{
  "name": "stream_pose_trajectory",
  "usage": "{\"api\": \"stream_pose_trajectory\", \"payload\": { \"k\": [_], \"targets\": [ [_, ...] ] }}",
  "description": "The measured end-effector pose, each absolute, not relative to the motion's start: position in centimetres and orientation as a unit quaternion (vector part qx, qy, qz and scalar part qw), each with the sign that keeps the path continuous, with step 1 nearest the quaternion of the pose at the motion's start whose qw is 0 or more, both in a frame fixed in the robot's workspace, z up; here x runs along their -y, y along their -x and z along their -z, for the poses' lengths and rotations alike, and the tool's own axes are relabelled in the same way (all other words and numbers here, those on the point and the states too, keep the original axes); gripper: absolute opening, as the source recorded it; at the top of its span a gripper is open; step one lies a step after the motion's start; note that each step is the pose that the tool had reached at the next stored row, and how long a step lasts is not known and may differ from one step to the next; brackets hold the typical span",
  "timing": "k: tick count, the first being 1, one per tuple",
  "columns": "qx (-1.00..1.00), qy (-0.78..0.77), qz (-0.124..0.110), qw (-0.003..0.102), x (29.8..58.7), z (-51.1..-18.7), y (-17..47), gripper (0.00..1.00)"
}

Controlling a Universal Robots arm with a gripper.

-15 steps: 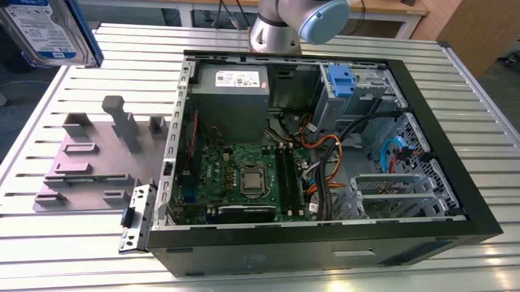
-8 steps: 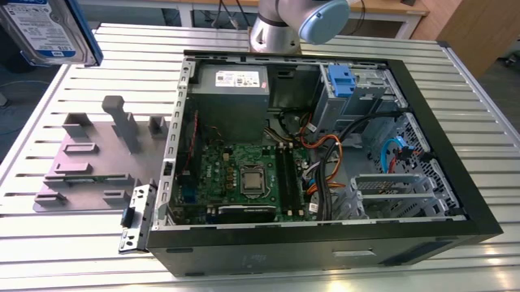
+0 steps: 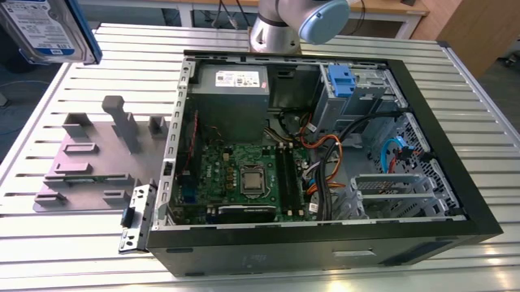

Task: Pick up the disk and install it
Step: 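Pick up the disk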

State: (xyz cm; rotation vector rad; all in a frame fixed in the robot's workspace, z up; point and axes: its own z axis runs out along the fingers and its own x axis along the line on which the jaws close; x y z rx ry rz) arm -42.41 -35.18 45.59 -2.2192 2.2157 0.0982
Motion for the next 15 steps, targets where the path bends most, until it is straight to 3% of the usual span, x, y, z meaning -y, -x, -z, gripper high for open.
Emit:
{"api": "stream_pose_trajectory", "payload": {
  "k": [15],
  "targets": [
    [-0.706,0.707,-0.031,0.002,35.17,-46.12,42.41,0.37]
  ]
}}
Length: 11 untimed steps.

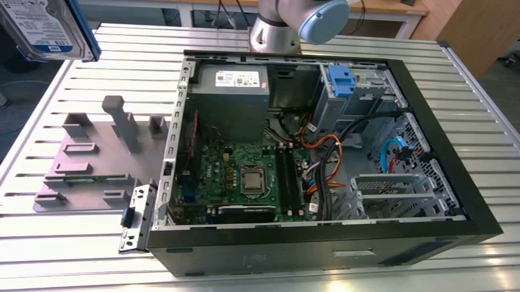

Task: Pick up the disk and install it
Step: 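Pick up the disk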

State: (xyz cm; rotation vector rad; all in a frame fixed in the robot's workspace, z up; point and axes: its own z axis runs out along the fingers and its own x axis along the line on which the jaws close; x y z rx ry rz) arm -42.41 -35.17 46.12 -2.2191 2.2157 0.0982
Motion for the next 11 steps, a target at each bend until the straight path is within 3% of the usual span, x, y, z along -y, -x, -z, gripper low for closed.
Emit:
{"api": "stream_pose_trajectory", "payload": {
  "k": [11],
  "targets": [
    [-0.706,0.707,-0.031,0.002,35.18,-46.35,42.41,0.37]
  ]
}}
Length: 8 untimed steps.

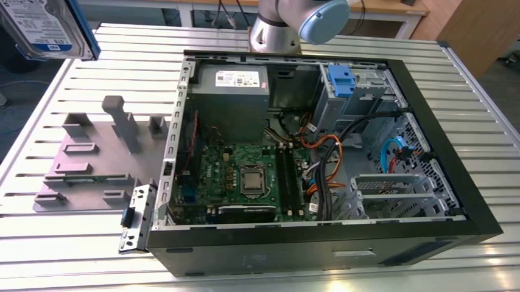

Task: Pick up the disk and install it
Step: 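Pick up the disk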

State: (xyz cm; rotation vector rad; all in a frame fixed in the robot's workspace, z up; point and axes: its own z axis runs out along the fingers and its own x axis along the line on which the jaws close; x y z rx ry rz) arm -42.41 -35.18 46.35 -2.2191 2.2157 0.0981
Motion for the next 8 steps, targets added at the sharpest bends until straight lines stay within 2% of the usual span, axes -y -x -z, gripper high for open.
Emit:
{"api": "stream_pose_trajectory", "payload": {
  "k": [8],
  "targets": [
    [-0.706,0.707,-0.031,0.002,35.18,-46.50,42.41,0.37]
  ]
}}
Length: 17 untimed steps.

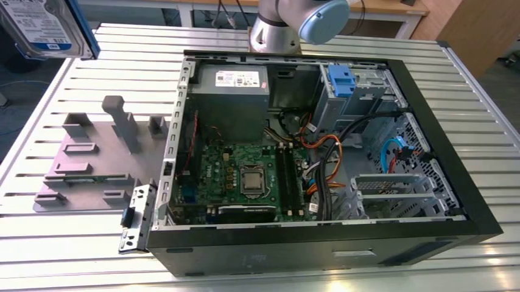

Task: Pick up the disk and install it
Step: 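Pick up the disk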

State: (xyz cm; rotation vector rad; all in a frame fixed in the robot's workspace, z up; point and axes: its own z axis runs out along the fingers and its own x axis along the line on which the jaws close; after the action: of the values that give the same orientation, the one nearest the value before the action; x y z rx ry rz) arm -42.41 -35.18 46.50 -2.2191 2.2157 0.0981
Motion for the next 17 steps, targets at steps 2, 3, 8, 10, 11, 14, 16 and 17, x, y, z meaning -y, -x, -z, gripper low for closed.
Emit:
{"api": "stream_pose_trajectory", "payload": {
  "k": [2,3,8,10,11,14,16,17],
  "targets": [
    [-0.706,0.707,-0.031,0.002,35.17,-46.54,42.41,0.37],
    [-0.706,0.707,-0.031,0.002,35.18,-46.56,42.41,0.37],
    [-0.706,0.707,-0.031,0.002,35.18,-46.65,42.41,0.37],
    [-0.706,0.707,-0.031,0.002,35.17,-46.70,42.41,0.37],
    [-0.706,0.707,-0.031,0.002,35.18,-46.72,42.41,0.37],
    [-0.706,0.707,-0.031,0.002,35.18,-46.79,42.41,0.37],
    [-0.706,0.707,-0.031,0.002,35.17,-46.85,42.41,0.37],
    [-0.706,0.707,-0.031,0.002,35.18,-46.89,42.41,0.37]
  ]
}}
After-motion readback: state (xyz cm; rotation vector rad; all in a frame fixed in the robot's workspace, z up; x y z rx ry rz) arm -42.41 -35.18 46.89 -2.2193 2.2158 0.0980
